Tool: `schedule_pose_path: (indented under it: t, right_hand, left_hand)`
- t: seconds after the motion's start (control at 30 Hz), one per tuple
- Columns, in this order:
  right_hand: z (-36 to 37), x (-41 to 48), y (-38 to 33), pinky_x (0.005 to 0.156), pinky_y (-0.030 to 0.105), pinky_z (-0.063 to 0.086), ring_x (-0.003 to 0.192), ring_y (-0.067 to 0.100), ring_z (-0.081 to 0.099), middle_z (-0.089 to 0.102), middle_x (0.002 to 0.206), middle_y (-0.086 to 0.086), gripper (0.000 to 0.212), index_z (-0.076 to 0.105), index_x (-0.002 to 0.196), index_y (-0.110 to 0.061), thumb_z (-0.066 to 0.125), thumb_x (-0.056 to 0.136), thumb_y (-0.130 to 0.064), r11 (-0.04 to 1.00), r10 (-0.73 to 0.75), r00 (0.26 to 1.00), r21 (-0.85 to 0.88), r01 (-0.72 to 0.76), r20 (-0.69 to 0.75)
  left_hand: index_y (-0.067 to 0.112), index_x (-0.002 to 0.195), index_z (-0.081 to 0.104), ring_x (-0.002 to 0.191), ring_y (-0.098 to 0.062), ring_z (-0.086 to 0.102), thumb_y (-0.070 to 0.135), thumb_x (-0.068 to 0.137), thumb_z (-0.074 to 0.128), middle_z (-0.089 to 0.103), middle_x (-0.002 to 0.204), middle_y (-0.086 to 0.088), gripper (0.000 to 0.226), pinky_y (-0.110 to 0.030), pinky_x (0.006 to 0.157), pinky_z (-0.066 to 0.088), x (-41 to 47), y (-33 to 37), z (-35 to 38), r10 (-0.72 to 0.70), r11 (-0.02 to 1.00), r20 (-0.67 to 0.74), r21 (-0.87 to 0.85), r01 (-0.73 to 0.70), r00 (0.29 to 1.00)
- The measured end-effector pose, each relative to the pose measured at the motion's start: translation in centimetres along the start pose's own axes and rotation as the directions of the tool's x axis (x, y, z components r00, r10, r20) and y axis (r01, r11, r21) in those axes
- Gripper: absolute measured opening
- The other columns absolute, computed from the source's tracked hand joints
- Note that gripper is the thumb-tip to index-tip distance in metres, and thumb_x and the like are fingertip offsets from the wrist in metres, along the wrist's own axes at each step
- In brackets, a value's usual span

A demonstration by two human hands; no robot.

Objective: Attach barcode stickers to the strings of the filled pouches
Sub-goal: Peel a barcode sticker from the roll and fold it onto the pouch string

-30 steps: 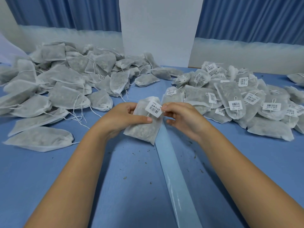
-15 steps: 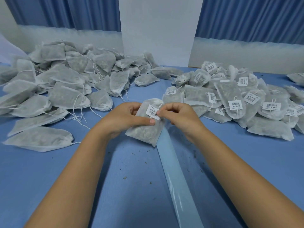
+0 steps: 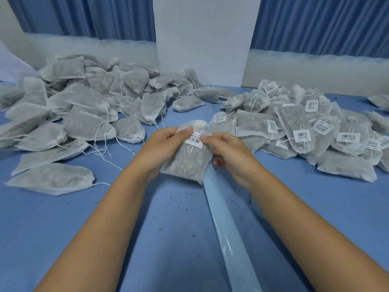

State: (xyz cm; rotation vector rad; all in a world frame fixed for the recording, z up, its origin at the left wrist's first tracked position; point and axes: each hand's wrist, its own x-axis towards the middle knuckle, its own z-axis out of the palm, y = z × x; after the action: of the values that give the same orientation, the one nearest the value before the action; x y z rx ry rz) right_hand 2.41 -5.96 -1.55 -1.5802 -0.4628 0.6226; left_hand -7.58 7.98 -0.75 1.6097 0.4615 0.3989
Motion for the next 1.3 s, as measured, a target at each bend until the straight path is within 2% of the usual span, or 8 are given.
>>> schedule_pose_path:
  t: [0.13,0.4,0.53,0.67,0.8,1.13,1.2,1.3]
  right_hand:
    - [-0.1,-0.2,-0.3,0.043,0.018,0.038,0.054,0.005,0.057,0.065,0.067,-0.006,0.011,0.072,0.081,-0.020,0.067,0.090,-0.026,0.975,0.048,0.981,0.205,-0.088,0.190]
    - [-0.2,0.0,0.0,0.048,0.016,0.035,0.054,0.006,0.047,0.059,0.060,-0.007,0.036,0.073,0.060,-0.022,0.063,0.094,-0.027,0.985,-0.085,0.975,0.167,0.051,0.203]
    - [-0.1,0.0,-0.1,0.046,0.017,0.035,0.052,0.006,0.048,0.061,0.062,-0.006,0.029,0.073,0.065,-0.021,0.065,0.093,-0.028,0.980,-0.082,0.983,0.192,0.049,0.164]
    - [0.0,-0.2,-0.3,0.046,0.021,0.037,0.054,0.009,0.052,0.063,0.068,-0.005,0.009,0.065,0.094,-0.020,0.067,0.090,-0.027,0.989,-0.088,0.983,0.128,0.068,0.160]
    - [0.2,-0.6,-0.3,0.040,0.023,0.039,0.057,0.014,0.061,0.072,0.078,0.005,0.041,0.043,0.116,-0.028,0.070,0.087,-0.017,0.992,-0.129,0.978,0.022,0.127,0.164]
    - [-0.9,0.0,0.2,0.042,0.018,0.038,0.060,0.017,0.066,0.067,0.068,-0.002,0.013,0.061,0.086,-0.019,0.068,0.090,-0.008,0.960,-0.269,0.956,-0.051,0.277,0.118]
    - [-0.8,0.3,0.0,0.056,0.019,0.051,0.066,0.013,0.065,0.070,0.085,-0.005,0.017,0.065,0.101,-0.018,0.063,0.092,-0.003,0.923,-0.363,0.928,0.102,0.370,-0.086]
    - [-1.1,0.7,-0.3,0.084,0.025,0.055,0.118,0.005,0.057,0.052,0.138,-0.003,0.047,0.054,0.125,-0.040,0.060,0.095,-0.006,0.849,-0.409,0.892,0.279,0.450,-0.192]
  left_hand:
    - [0.020,0.086,0.078,0.078,-0.012,0.070,0.038,0.090,0.069,0.077,0.093,-0.005,0.021,-0.024,0.069,0.056,0.0,0.0,0.1,-0.010,0.997,0.030,-0.072,0.012,1.000]
    - [0.019,0.077,0.075,0.065,-0.007,0.069,0.033,0.090,0.070,0.075,0.076,0.002,0.021,-0.017,0.055,0.052,-0.2,0.0,0.7,0.046,0.994,-0.020,-0.094,-0.048,0.999]
    - [0.015,0.082,0.076,0.068,-0.010,0.070,0.036,0.092,0.068,0.076,0.080,-0.003,0.024,-0.020,0.057,0.055,-0.1,-0.2,0.8,0.059,0.994,-0.056,-0.088,-0.064,0.997]
    - [0.018,0.077,0.074,0.065,-0.011,0.064,0.038,0.094,0.065,0.071,0.073,0.001,0.028,-0.022,0.058,0.052,0.4,-0.4,1.1,0.023,0.990,-0.175,-0.134,-0.047,0.984]
    - [0.019,0.082,0.073,0.068,-0.007,0.069,0.043,0.097,0.058,0.075,0.075,0.006,0.032,-0.021,0.061,0.053,0.8,-0.7,0.9,-0.041,0.989,-0.277,-0.147,-0.001,0.960]
    - [0.015,0.085,0.066,0.051,-0.005,0.065,0.041,0.106,0.034,0.073,0.070,0.008,0.046,-0.017,0.047,0.049,1.5,-0.9,0.1,-0.175,0.957,-0.294,-0.275,0.092,0.940]
    - [0.014,0.087,0.066,0.053,-0.006,0.063,0.041,0.105,0.036,0.071,0.080,0.004,0.044,-0.017,0.047,0.050,1.8,-1.1,-0.1,-0.201,0.952,-0.305,-0.286,0.112,0.931]
    - [0.014,0.085,0.065,0.053,-0.007,0.062,0.037,0.105,0.039,0.067,0.080,0.004,0.039,-0.017,0.046,0.049,2.2,-1.3,-0.3,-0.200,0.955,-0.330,-0.278,0.107,0.923]
